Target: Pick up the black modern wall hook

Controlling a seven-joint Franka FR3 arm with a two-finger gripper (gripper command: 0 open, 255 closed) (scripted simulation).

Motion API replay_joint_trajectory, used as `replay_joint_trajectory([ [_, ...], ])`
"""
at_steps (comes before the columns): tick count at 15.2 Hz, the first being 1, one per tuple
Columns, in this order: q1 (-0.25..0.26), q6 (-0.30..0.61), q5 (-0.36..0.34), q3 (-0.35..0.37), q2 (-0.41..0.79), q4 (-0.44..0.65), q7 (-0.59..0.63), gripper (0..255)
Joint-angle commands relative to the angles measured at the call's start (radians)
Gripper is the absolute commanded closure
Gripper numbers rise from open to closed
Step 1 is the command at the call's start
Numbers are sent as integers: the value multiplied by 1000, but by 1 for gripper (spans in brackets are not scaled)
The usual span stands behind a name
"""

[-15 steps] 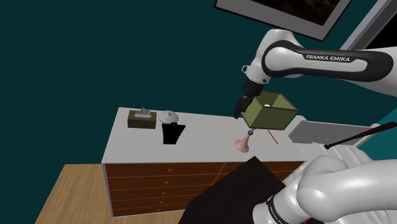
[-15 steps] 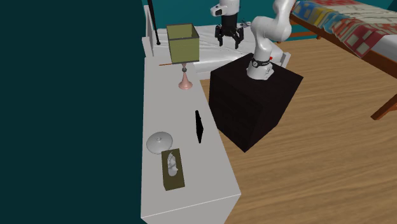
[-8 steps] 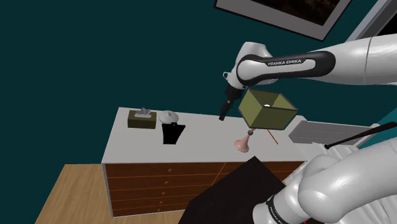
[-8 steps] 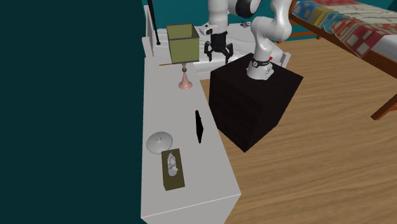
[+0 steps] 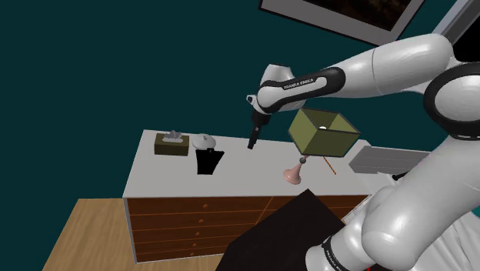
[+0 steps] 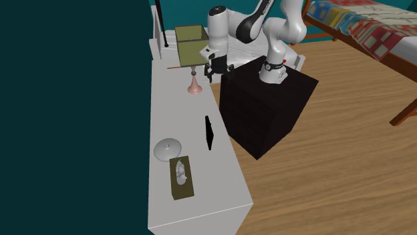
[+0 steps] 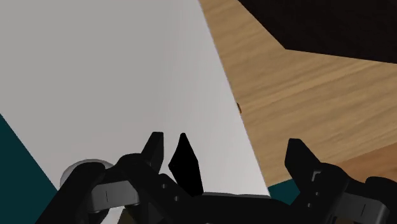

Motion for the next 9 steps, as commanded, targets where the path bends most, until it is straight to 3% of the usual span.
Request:
replay_joint_trajectory([
  [1,6,38,11,7,83,48,-53,0],
  [9,10,133,23,60,382,268,-222,0],
])
